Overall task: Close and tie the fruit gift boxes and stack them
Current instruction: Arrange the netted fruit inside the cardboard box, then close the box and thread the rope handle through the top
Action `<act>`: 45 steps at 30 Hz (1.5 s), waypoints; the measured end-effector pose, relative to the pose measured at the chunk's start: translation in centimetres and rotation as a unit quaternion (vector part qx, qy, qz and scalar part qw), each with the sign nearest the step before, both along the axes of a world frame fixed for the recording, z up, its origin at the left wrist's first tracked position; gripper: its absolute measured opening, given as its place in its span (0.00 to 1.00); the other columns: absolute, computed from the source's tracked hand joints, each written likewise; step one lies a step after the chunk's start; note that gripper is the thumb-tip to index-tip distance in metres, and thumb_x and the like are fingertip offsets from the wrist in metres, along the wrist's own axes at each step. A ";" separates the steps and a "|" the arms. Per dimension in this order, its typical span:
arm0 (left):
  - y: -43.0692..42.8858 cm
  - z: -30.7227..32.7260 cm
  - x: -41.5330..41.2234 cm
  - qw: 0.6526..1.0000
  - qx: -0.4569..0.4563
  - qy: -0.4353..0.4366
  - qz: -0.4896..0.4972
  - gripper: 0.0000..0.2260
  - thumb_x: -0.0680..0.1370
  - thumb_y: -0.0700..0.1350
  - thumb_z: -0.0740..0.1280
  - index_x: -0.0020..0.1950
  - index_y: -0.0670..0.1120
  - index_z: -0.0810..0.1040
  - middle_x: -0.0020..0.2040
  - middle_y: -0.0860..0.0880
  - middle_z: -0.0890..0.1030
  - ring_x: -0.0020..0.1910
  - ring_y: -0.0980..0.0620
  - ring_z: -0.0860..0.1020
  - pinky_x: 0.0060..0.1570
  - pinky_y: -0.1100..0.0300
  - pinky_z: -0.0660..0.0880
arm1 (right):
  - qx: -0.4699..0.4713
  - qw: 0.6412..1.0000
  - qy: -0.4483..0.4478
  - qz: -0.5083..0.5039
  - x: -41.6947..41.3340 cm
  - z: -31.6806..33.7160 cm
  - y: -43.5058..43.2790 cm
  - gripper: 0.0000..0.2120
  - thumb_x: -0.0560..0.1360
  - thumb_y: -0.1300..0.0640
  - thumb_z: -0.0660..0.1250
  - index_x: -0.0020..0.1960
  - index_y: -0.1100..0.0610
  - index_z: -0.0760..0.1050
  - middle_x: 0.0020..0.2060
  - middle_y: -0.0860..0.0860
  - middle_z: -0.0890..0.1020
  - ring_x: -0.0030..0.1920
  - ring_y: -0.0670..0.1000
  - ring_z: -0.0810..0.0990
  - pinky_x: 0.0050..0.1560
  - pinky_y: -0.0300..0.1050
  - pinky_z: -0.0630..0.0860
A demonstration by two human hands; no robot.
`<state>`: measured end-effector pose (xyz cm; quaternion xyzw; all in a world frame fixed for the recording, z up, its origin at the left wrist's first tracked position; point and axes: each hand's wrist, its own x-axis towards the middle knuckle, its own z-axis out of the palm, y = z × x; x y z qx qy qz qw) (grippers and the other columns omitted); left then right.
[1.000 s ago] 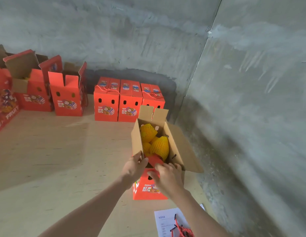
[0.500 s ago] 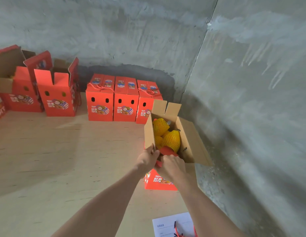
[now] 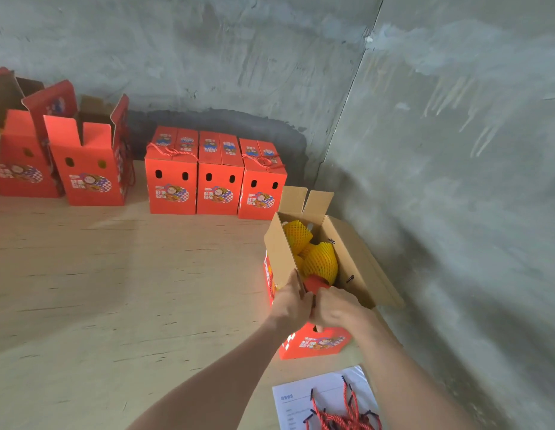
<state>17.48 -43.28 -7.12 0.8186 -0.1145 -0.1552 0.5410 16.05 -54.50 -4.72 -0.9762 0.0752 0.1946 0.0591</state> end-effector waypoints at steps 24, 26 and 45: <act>17.8 0.3 -1.9 0.961 0.038 -0.101 0.253 0.19 0.82 0.47 0.55 0.51 0.30 0.73 0.50 0.32 0.77 0.52 0.34 0.75 0.45 0.48 0.73 | -0.103 0.990 -0.079 -0.059 -0.7 1.4 6.2 0.31 0.80 0.56 0.57 0.78 0.57 0.45 0.62 0.55 0.74 0.57 0.54 0.77 0.52 0.46 0.75; 20.9 1.3 -1.8 0.954 0.028 -0.106 0.278 0.18 0.81 0.46 0.56 0.50 0.30 0.73 0.48 0.33 0.77 0.51 0.34 0.75 0.43 0.50 0.70 | -0.152 0.978 -0.134 -0.057 0.1 3.1 9.7 0.29 0.78 0.54 0.60 0.75 0.57 0.54 0.66 0.57 0.70 0.64 0.59 0.71 0.59 0.51 0.72; 69.3 7.2 -10.3 0.758 0.256 -0.300 0.519 0.21 0.74 0.32 0.63 0.66 0.42 0.73 0.67 0.44 0.72 0.67 0.44 0.66 0.68 0.52 0.61 | 0.065 0.815 -0.308 0.485 0.9 4.0 70.0 0.33 0.77 0.53 0.64 0.76 0.55 0.53 0.78 0.55 0.49 0.77 0.56 0.40 0.72 0.56 0.33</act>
